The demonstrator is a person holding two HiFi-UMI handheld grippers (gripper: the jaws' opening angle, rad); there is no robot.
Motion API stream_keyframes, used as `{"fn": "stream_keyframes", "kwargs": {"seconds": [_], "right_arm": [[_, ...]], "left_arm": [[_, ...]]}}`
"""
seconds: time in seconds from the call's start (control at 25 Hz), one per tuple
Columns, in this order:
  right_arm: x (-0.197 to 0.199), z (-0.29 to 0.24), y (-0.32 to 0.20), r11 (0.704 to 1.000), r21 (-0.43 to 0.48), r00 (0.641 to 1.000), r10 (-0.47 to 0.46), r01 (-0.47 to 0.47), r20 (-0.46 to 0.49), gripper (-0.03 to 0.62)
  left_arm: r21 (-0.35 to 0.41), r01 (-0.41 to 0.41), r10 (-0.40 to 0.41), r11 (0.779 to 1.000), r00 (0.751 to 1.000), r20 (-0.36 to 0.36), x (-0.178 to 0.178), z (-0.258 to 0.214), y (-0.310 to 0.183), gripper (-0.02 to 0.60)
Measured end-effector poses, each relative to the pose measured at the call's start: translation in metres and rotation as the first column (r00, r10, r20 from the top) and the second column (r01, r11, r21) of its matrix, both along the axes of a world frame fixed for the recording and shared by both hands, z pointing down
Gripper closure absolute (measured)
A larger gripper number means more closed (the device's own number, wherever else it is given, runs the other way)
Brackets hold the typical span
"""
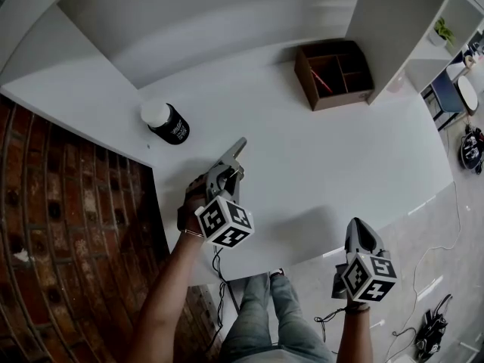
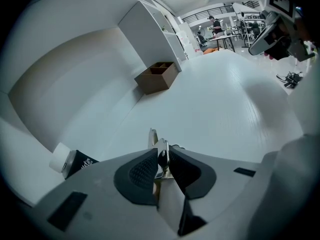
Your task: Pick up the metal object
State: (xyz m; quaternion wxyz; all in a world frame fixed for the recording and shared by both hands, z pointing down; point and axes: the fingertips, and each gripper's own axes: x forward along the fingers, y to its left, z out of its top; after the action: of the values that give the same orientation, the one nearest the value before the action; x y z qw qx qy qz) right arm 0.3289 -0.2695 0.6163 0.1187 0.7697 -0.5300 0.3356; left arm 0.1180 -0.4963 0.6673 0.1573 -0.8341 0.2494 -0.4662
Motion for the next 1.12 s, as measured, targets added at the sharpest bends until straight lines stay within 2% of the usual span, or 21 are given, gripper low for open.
{"fn": "stream_keyframes", "kwargs": {"seconds": [0.28, 0.76, 1.12], "right_arm": [[0.0, -0.002, -0.003, 1.0, -0.003, 1.0, -0.007, 0.007, 0.0, 0.592], [0.007, -0.018, -0.013, 1.0, 0.015, 1.0, -0.01, 0.01, -0.009, 0.592], [0.014, -0.035, -0.021, 0.999, 0.035, 1.0, -0.016, 0.016, -0.022, 0.591]], "left_arm": [[0.001, -0.015, 0.015, 1.0, 1.0, 0.016, 0.001, 0.0, -0.002, 0.517], [0.014, 0.007, -0.008, 1.0, 0.999, 0.04, -0.006, -0.013, -0.019, 0.555], [0.007, 0.026, -0.026, 1.0, 0.999, 0.024, -0.011, -0.025, -0.028, 0.561]]}}
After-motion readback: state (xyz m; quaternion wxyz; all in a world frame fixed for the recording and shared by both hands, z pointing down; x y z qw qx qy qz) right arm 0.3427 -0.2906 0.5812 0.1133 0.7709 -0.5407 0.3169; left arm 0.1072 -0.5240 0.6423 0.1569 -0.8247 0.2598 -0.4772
